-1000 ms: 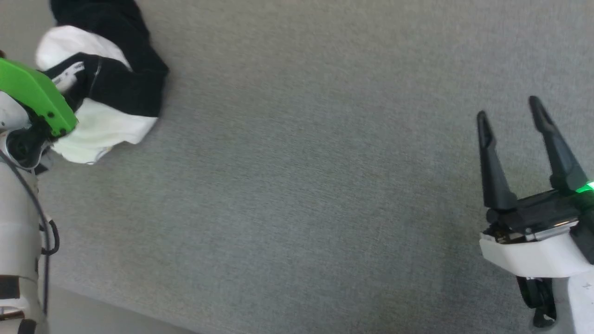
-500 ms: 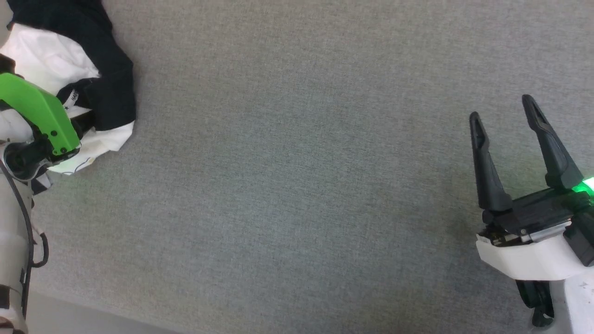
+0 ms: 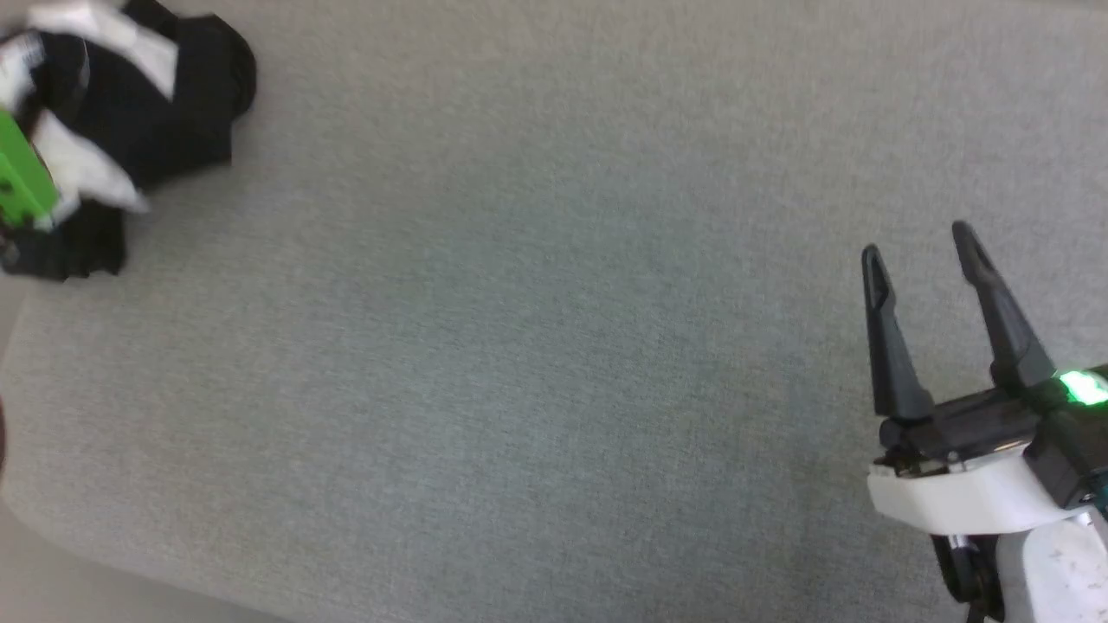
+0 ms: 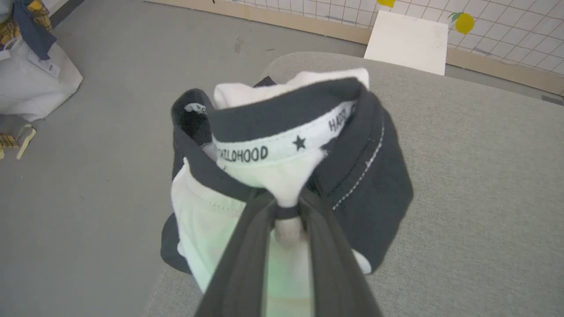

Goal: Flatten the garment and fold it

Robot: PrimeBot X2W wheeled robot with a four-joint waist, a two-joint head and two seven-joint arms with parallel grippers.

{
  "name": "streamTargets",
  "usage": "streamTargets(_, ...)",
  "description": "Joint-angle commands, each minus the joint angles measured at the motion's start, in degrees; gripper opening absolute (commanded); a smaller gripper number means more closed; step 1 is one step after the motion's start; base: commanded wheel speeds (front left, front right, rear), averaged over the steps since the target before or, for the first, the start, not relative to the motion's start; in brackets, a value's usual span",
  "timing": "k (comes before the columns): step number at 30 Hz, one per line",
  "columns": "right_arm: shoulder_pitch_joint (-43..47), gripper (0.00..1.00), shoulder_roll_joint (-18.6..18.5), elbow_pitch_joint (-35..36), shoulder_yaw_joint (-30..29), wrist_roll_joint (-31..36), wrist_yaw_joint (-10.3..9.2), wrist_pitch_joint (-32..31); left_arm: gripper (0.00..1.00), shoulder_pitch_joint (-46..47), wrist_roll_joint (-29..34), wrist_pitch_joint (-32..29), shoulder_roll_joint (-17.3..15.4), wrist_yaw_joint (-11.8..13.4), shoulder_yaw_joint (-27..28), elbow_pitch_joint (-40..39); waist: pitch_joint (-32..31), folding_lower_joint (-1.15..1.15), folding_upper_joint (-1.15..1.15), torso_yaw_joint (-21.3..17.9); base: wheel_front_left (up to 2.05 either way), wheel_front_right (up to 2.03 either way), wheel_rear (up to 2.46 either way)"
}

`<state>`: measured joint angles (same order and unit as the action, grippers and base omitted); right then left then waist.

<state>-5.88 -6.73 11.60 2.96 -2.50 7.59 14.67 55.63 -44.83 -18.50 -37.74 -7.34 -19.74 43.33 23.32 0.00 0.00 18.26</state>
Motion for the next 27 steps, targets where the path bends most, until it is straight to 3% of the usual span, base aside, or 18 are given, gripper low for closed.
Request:
streamTargets(1,0.8,1.00,0.5,-0.3,0.0,-0.4,-0.10,0.3,0.00,1.9,0.7,1.0,-1.4,-0.1,-1.0,-2.2,-4.8,0.00,0.00,1.2,0.00,0.00,0.00)
streamTargets(6,2.1,1.00,2.1,-0.8,0.1,-0.8,-0.10,0.3,0.00,6.1,2.8,3.0,-4.1,-0.1,-4.1,-11.5,-8.6,0.00,0.00,0.3,0.00,0.00,0.00)
streamTargets(12,3.2,1.00,3.3,-1.1,-0.2,-1.1,-0.10,0.3,0.00,11.3,5.1,1.6,-3.5,-0.1,-6.8,-21.5,-11.6,0.00,0.00,-3.0,0.00,0.00,0.00)
streamTargets(18,3.7,1.00,3.8,-1.2,-0.4,-1.6,-0.10,0.3,0.00,15.1,6.6,-0.8,-0.1,0.5,-9.5,-29.5,-13.6,0.00,0.00,-8.4,0.00,0.00,0.00)
streamTargets(27,4.1,1.00,3.8,-1.2,-0.8,-4.1,-0.10,0.3,0.00,18.6,6.5,-0.9,8.7,0.4,-14.6,-36.0,-14.4,0.00,0.00,-17.6,0.00,0.00,0.00)
